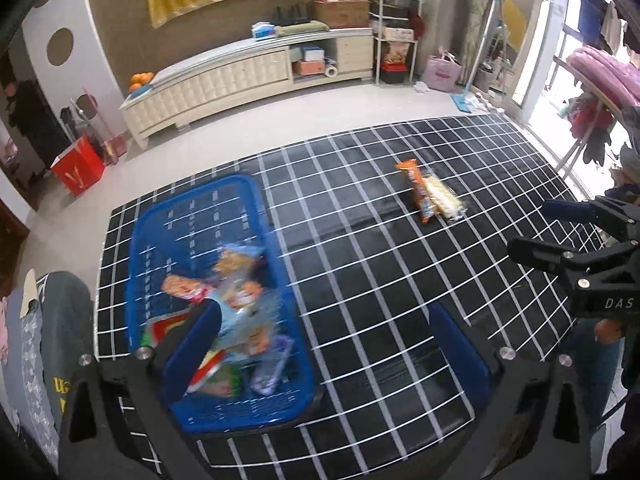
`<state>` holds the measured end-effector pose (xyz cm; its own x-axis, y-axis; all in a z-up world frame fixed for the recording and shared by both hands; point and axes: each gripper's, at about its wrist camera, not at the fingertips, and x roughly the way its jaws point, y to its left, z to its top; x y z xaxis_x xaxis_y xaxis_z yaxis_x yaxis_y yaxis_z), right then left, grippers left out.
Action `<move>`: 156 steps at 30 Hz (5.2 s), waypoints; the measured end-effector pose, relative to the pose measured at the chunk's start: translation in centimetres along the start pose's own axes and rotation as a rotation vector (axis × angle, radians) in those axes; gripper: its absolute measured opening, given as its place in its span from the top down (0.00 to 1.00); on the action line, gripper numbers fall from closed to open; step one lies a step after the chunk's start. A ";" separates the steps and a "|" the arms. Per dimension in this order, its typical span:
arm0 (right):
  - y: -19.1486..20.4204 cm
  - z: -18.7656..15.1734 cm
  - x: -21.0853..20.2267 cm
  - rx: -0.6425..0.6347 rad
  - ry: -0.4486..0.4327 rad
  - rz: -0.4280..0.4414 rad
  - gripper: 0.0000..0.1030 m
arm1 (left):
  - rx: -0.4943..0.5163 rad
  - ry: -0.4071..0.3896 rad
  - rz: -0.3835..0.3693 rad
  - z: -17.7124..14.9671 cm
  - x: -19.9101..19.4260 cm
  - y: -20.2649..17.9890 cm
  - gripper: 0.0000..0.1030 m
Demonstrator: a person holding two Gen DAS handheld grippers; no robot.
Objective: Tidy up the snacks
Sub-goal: 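Move both open tools back toward the orange bar and cracker pack, then grasp the orange bar with the left tool while the right tool grasps the cracker pack, then carry the orange bar and cracker pack over the basket with both tools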
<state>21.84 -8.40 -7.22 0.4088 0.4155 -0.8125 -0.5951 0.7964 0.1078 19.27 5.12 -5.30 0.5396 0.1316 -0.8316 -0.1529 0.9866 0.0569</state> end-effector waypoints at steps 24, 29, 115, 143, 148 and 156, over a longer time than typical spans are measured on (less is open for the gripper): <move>-14.8 3.7 7.6 0.138 0.024 -0.179 0.00 | -0.010 0.170 -0.038 9.3 15.4 -10.0 0.00; -16.1 4.2 9.5 0.179 0.022 -0.134 0.00 | -0.085 0.196 -0.087 11.3 18.8 -9.1 0.00; -7.7 2.5 16.8 0.010 0.098 -0.109 0.55 | -0.258 0.175 -0.036 4.8 20.3 -2.7 0.88; 2.6 2.5 -1.6 -0.065 -0.128 0.004 0.55 | -0.209 -0.113 -0.002 1.0 -0.8 0.9 0.88; 4.7 1.9 -3.2 -0.088 -0.156 0.037 0.55 | -0.216 -0.133 0.012 -0.8 -3.1 2.9 0.88; 8.8 2.3 -2.8 -0.149 -0.156 0.100 0.55 | -0.237 -0.146 0.056 -3.7 -5.3 6.7 0.88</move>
<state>17.02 -1.53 -2.64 0.4375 0.5611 -0.7027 -0.7289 0.6789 0.0883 12.29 10.66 -2.56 0.6360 0.2147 -0.7412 -0.3661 0.9295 -0.0449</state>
